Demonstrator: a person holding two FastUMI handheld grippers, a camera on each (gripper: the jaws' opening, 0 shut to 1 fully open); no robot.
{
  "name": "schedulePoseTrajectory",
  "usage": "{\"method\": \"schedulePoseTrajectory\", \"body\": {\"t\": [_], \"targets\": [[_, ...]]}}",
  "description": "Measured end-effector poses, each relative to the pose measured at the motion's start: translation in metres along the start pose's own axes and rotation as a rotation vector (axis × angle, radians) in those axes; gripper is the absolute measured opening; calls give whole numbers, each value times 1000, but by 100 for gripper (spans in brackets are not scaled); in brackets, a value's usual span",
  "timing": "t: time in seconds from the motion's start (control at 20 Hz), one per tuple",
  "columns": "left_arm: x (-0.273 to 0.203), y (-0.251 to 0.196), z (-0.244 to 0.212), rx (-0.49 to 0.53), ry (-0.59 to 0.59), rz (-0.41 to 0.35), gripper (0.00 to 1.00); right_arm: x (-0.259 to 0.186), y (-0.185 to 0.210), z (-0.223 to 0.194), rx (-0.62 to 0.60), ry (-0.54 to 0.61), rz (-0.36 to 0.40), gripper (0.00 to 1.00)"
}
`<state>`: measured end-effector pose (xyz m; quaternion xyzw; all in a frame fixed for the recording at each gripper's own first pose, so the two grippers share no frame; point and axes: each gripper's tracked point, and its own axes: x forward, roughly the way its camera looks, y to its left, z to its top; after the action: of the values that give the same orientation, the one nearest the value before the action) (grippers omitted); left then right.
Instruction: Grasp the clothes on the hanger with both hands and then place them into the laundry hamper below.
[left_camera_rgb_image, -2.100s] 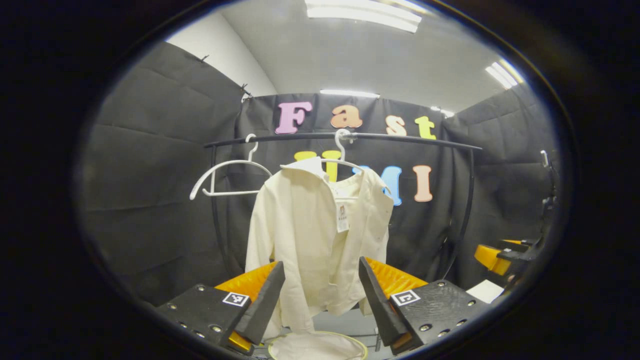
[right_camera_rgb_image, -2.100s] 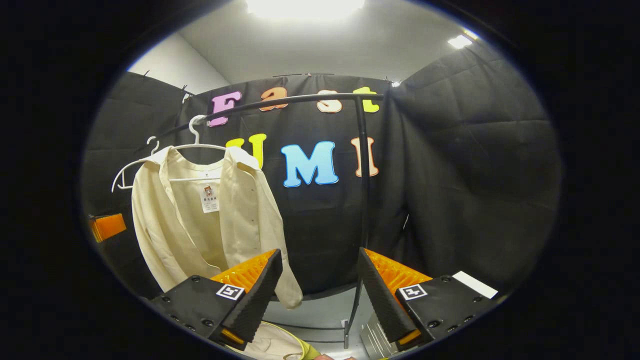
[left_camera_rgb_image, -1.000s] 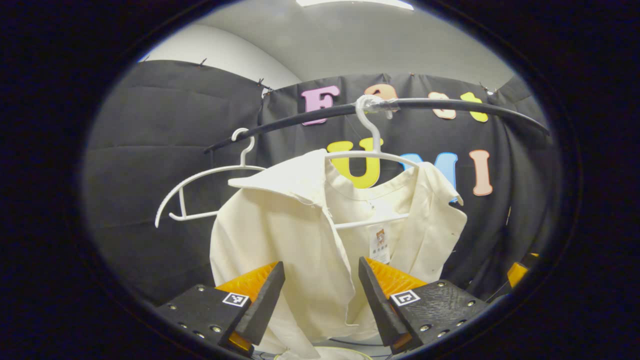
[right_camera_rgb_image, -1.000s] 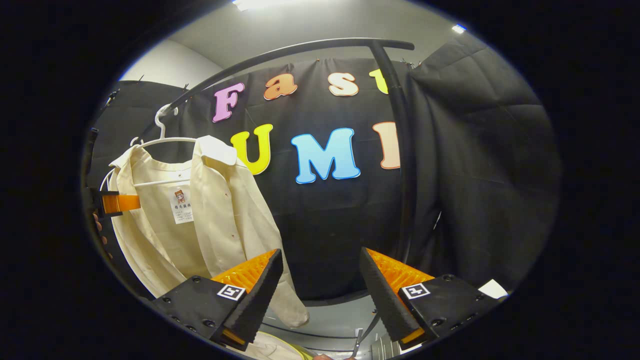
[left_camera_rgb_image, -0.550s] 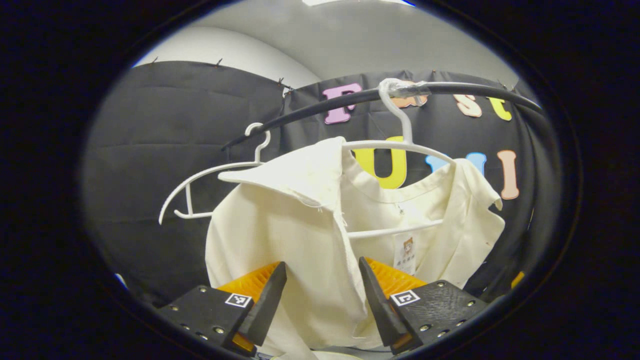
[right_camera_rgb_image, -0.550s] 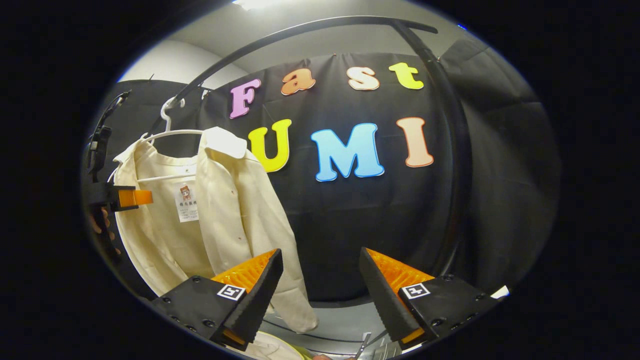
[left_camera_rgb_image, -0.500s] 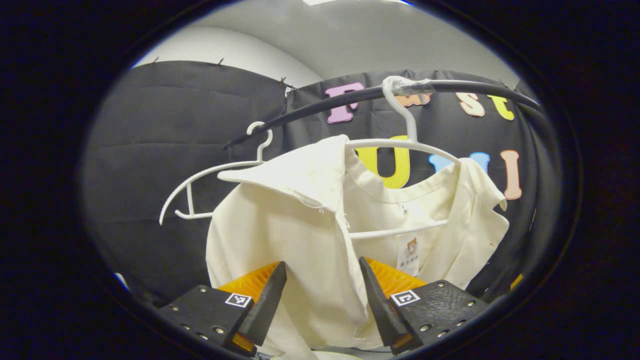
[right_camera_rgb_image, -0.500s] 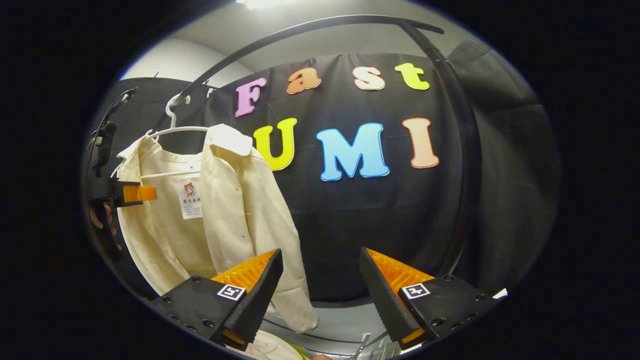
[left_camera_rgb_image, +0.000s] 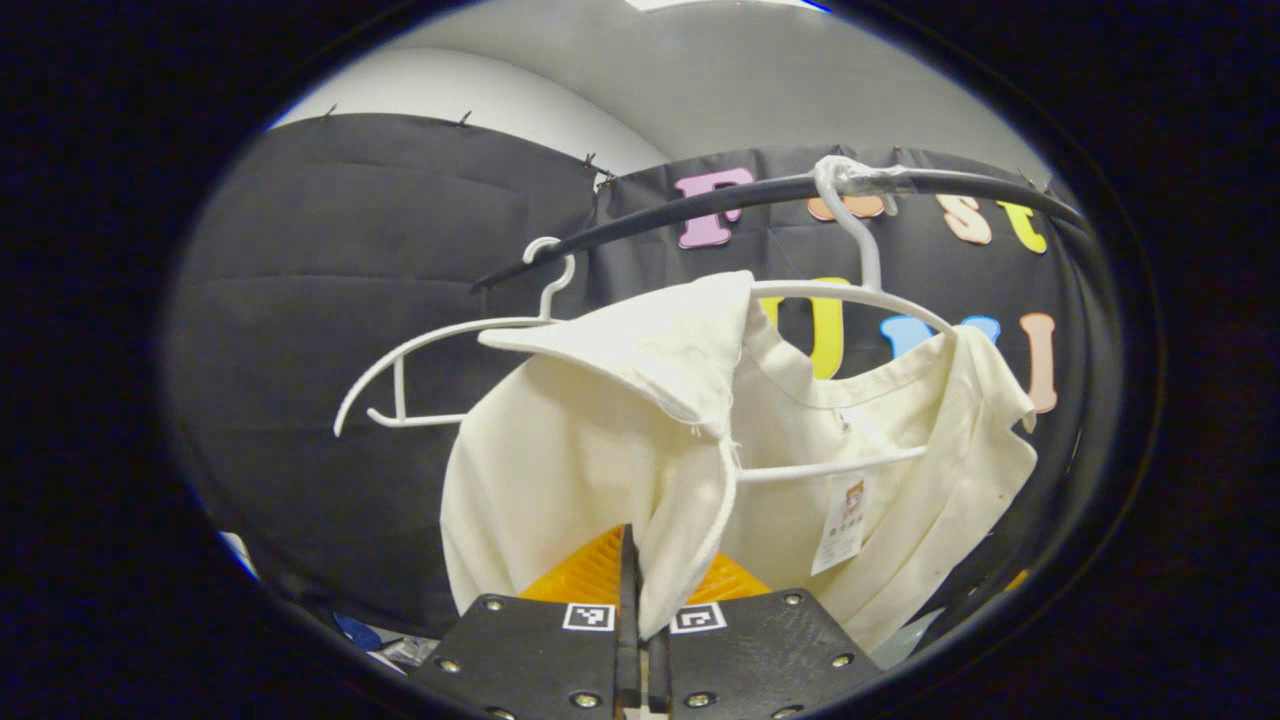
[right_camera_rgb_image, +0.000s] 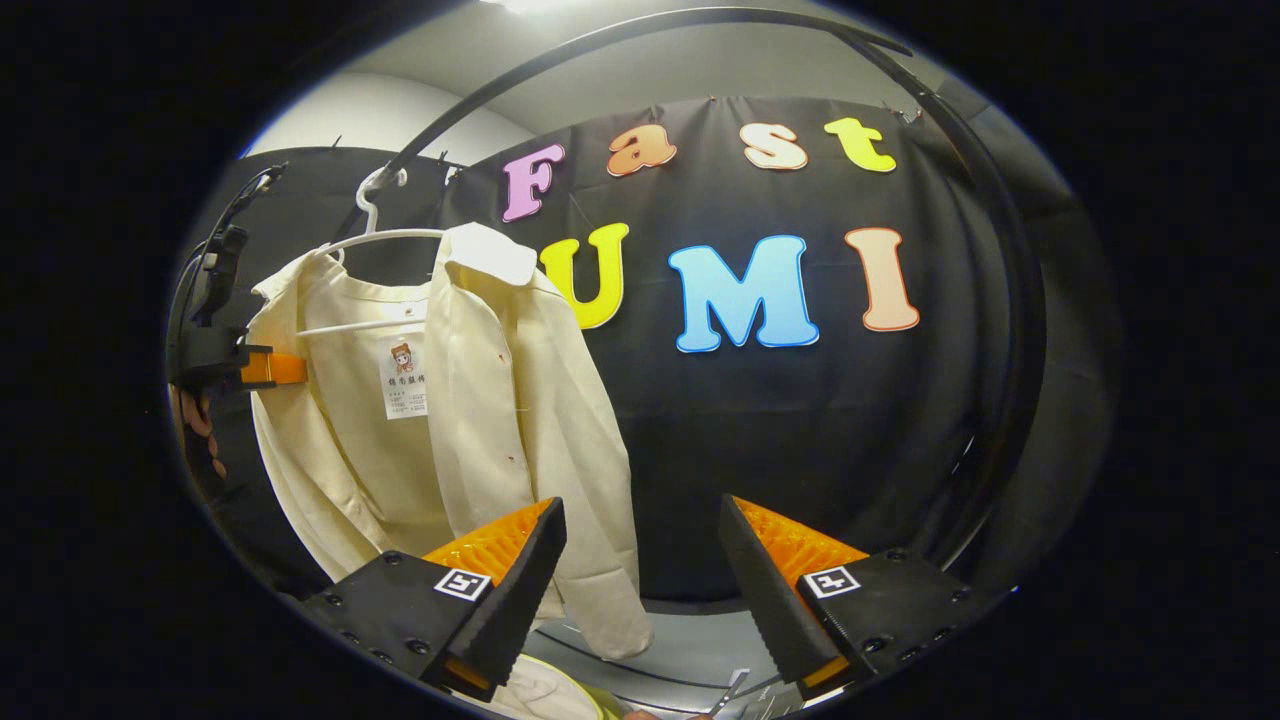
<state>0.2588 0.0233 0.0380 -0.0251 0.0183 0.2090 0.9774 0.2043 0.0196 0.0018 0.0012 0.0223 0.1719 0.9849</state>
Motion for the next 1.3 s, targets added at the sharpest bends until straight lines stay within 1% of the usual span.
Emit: {"method": "schedulePoseTrajectory", "body": {"t": [0.05, 0.2, 0.35, 0.45, 0.55, 0.7, 0.9, 0.95, 1.0, 1.05, 1.2, 1.3], "targets": [[-2, 1, 6, -16, -11, 2, 3, 2, 2, -1, 2, 2, 2, 98], [-14, 2, 7, -27, -12, -52, 1, 8, 7, -7, 3, 19, 9, 98], [-24, -5, 17, -37, -38, -122, 1, 16, 22, -21, 21, 70, 23, 98], [-32, -4, 24, -30, -47, -160, 1, 17, 33, -19, 29, 81, 17, 98], [-37, -4, 28, -67, -43, -214, 1, 17, 46, -9, 45, 65, 14, 98], [-44, 0, 44, -150, -63, -300, 1, 17, 82, 16, 84, 6, 59, 98], [-49, 14, 56, -217, -60, -363, 1, 29, 112, 31, 106, -24, 62, 98], [-50, 16, 60, -227, -63, -377, 1, 33, 119, 35, 118, -27, 66, 97], [-51, 16, 65, -231, -69, -401, 1, 38, 126, 40, 131, -32, 72, 93], [-54, 16, 69, -227, -78, -421, 1, 44, 131, 45, 139, -40, 77, 97], [-57, 21, 81, -218, -102, -446, 1, 53, 136, 55, 145, -53, 49, 98], [-58, 23, 88, -218, -122, -457, 1, 58, 143, 57, 171, -46, 47, 98]]}}
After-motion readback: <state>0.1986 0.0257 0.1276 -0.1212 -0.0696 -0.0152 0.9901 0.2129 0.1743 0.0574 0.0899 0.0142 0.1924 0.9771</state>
